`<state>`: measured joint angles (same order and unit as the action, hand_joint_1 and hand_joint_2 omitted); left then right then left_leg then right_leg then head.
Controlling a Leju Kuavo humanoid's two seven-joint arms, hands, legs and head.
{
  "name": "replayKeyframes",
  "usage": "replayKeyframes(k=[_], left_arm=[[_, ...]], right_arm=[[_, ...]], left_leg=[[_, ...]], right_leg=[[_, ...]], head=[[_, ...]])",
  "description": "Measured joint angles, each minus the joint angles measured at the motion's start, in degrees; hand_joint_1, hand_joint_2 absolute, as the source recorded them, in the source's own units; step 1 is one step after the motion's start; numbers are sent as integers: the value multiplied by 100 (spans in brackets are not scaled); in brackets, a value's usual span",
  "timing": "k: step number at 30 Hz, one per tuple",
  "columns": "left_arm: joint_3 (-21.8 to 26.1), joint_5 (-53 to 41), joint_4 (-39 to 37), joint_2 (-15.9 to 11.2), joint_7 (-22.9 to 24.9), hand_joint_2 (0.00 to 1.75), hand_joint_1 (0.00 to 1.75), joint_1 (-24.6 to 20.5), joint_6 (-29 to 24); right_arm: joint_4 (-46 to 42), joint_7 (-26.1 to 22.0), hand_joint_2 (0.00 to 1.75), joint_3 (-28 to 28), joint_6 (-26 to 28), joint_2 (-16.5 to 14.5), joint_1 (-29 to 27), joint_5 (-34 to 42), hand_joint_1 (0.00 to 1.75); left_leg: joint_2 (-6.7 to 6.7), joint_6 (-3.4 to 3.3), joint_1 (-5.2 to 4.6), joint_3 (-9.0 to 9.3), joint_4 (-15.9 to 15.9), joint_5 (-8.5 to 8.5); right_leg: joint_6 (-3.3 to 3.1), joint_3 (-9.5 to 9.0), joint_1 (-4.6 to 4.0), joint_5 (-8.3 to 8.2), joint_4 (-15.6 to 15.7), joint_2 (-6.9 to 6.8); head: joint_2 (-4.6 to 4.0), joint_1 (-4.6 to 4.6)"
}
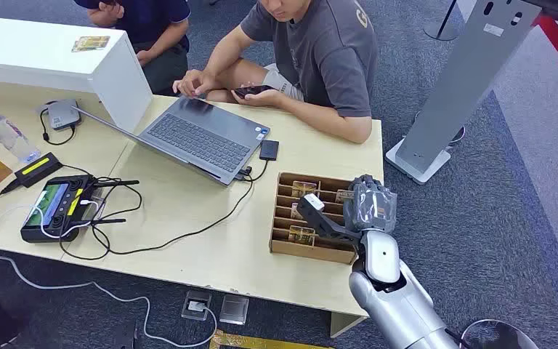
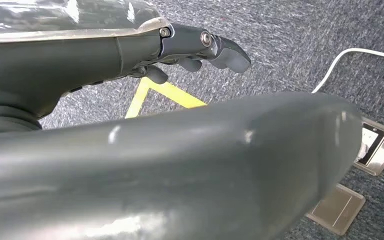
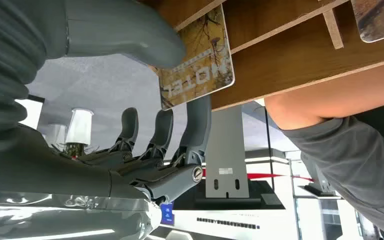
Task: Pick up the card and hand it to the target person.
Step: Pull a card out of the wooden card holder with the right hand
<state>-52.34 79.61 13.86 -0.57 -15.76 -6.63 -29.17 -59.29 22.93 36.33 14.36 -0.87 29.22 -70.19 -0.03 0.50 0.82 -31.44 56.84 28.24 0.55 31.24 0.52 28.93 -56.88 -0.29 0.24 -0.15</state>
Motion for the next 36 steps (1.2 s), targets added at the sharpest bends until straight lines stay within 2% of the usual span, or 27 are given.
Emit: replayKeyframes(k=[9, 13, 26, 36], left_arm=[[1, 14, 0, 2, 0, 0, 0, -1, -66], [2, 16, 0, 2, 0, 0, 0, 0, -76], [32, 19, 0, 4, -2, 0, 0, -1, -91], [87, 25, 0, 5, -11, 0, 0, 1, -89]], right_arm=[[1, -14, 175, 33, -2, -53, 8, -32, 112], [1, -15, 175, 77, -4, -74, 11, -42, 126], [-14, -9, 175, 132, -1, -74, 12, -39, 149], [-233, 31, 175, 133, 29, -49, -11, -47, 154]], left_leg=[[1, 0, 0, 1, 0, 0], [3, 0, 0, 3, 0, 0], [5, 0, 0, 11, 0, 0], [3, 0, 0, 8, 0, 0]], right_leg=[[0, 0, 0, 0, 0, 1], [0, -1, 0, 0, 0, 2], [0, -6, 0, 0, -1, 3], [0, -4, 0, 0, -2, 2]], head=[[0, -2], [0, -1], [0, -2], [0, -7]])
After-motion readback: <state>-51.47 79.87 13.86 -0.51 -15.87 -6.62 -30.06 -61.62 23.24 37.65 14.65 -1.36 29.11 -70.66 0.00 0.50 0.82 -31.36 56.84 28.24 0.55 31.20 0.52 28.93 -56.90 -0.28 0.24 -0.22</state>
